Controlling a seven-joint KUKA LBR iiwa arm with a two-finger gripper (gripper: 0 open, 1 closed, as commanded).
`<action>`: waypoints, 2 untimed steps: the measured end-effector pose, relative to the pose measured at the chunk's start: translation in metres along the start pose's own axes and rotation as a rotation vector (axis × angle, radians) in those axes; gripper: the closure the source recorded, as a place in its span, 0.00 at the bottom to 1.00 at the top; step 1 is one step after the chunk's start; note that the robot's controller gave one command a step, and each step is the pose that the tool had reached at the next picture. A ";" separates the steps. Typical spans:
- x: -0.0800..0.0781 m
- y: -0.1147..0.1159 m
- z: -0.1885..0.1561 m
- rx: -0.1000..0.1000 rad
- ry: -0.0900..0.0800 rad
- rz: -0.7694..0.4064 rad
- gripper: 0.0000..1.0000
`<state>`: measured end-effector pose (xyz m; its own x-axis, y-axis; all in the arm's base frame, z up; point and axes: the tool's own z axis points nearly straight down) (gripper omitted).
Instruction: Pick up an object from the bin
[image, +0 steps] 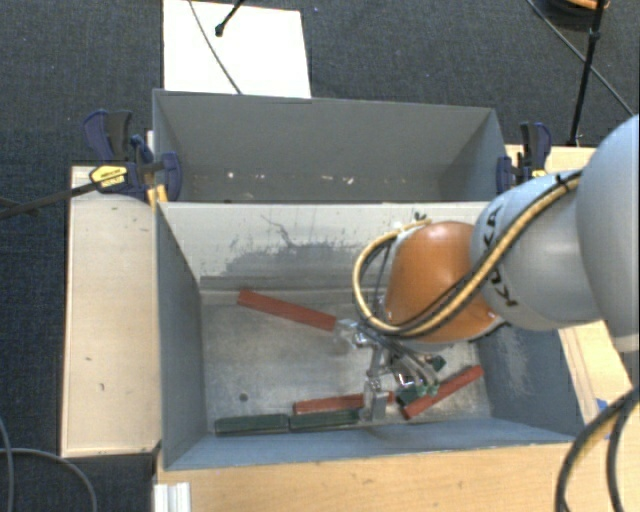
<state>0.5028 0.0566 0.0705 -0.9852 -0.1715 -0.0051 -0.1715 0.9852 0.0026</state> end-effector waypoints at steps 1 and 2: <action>0.001 -0.003 0.000 0.001 0.002 0.006 1.00; 0.000 -0.002 -0.001 0.001 0.000 0.012 1.00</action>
Offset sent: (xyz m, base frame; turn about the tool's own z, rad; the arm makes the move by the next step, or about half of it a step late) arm 0.0000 0.0000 0.0000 0.0000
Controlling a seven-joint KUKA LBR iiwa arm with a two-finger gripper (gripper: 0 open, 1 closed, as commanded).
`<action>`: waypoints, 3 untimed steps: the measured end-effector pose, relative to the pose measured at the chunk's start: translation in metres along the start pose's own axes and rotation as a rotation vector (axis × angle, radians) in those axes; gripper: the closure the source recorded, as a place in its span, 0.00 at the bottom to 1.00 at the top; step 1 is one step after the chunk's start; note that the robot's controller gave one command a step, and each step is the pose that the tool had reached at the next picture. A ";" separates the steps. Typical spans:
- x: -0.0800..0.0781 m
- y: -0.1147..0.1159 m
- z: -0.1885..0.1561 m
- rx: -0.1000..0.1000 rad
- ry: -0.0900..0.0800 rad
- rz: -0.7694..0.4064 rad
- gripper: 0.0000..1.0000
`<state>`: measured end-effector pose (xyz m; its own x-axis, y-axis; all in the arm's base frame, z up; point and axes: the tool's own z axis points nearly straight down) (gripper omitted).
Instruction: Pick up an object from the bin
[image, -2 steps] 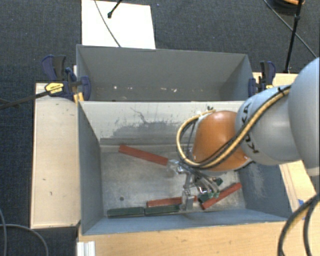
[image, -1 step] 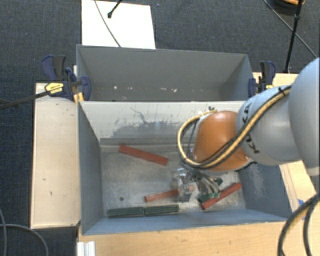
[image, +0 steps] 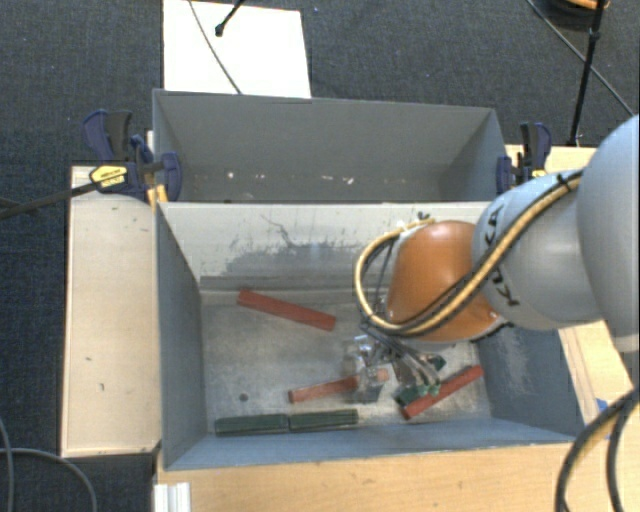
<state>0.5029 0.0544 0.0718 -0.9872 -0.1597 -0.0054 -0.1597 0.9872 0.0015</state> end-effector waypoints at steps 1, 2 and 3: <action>-0.001 0.000 -0.011 0.000 -0.001 0.005 1.00; -0.003 0.000 -0.077 0.002 -0.003 0.012 1.00; -0.005 0.000 -0.112 0.002 -0.001 0.020 1.00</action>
Offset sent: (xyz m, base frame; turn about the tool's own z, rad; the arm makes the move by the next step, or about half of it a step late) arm 0.0000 0.0001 0.0099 0.0000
